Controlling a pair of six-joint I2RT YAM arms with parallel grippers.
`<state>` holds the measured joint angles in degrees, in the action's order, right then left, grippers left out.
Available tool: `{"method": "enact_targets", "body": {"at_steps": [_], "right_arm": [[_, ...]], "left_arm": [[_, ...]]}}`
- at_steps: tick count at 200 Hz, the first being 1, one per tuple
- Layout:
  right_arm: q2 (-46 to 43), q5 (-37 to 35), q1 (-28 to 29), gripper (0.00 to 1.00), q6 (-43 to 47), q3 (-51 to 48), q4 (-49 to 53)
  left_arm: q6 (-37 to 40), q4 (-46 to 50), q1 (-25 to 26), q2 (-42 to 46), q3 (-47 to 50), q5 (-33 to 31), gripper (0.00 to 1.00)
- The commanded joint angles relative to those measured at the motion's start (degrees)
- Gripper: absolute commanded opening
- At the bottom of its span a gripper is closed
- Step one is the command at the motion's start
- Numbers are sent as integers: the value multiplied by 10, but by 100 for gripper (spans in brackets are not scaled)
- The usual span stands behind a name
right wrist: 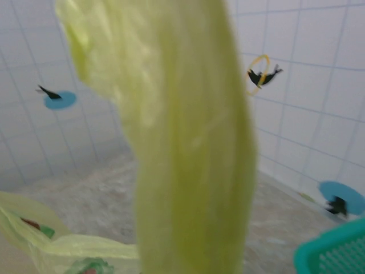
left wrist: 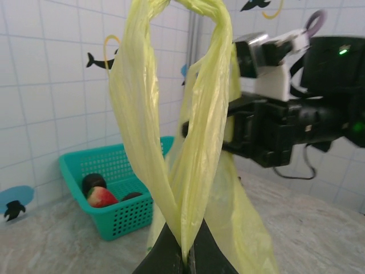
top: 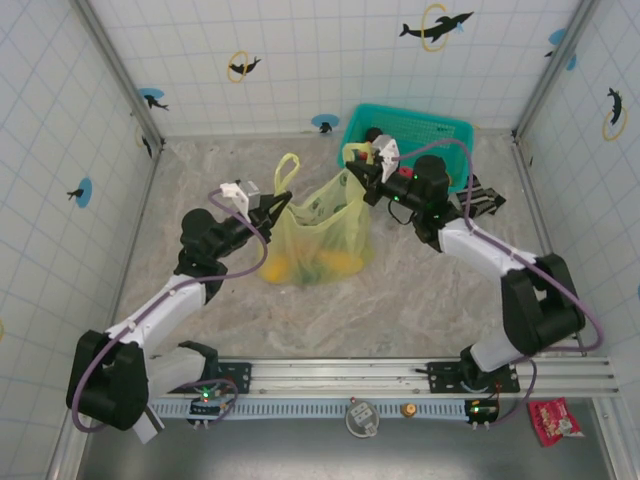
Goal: Place the fake fruits into the plastic bag and tie a complex knot
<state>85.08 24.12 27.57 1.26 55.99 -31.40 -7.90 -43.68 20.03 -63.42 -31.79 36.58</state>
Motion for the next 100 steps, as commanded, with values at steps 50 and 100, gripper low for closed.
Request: {"method": "enact_targets", "body": {"at_steps": [50, 100], "right_arm": [[-163, -148, 33, 45, 156, -13, 230], [-196, -116, 19, 42, 101, -21, 199]], "left_arm": [[47, 70, 19, 21, -24, -100, 0], [32, 55, 34, 22, -13, -71, 0]]}}
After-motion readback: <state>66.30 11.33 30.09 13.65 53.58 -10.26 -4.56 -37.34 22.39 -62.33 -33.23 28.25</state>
